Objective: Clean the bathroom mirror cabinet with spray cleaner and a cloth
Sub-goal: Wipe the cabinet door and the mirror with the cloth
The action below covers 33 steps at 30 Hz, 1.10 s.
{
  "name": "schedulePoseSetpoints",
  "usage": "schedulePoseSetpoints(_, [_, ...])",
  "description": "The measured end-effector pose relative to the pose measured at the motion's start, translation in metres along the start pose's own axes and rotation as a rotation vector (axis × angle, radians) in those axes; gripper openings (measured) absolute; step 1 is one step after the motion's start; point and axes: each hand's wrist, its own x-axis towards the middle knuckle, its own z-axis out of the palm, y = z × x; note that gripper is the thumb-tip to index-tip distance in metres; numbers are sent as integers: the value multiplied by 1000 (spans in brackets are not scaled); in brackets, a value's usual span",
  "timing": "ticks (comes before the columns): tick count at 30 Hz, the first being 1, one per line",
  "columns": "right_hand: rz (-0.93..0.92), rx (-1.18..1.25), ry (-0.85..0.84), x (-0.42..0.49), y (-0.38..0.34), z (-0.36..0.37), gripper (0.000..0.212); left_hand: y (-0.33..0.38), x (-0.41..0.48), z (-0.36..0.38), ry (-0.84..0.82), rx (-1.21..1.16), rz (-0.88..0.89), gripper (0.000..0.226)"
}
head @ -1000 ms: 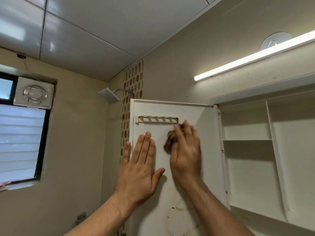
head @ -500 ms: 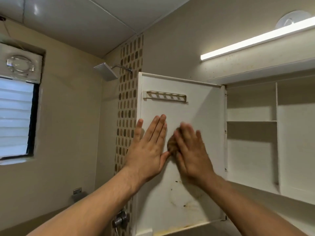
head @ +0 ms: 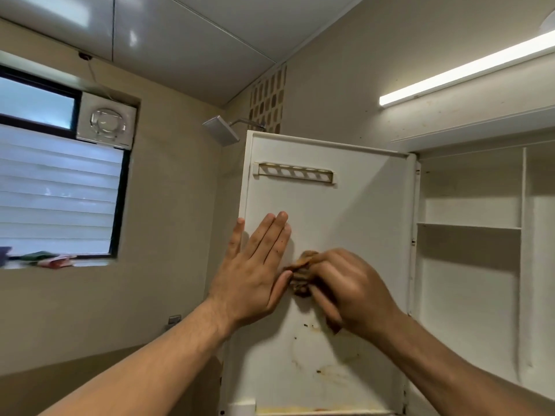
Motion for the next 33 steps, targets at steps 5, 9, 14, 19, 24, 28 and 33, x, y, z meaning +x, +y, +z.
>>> schedulePoseSetpoints(5, [506,13,240,37,35,-39,5,-1,0,-3,-13,-12,0,75])
schedulePoseSetpoints(9, [718,-35,310,69,63,-59,10,-1,1,-7,-29,-23,4,74])
schedulePoseSetpoints(14, [1170,283,480,87,84,-69,8,-2,-3,-7,-7,-84,20,72])
schedulePoseSetpoints(19, [575,-73,320,71,26,-1,1,-6,-4,3,23,-114,14,72])
schedulePoseSetpoints(24, [265,-286,163,40,40,16,25,-7,-3,6,36,-145,21,72])
schedulePoseSetpoints(28, [880,-187,433,57,28,35,47,-6,-3,6,53,-157,11,72])
schedulePoseSetpoints(33, [82,-350,36,37,15,51,55,-7,-4,4,85,-209,-40,74])
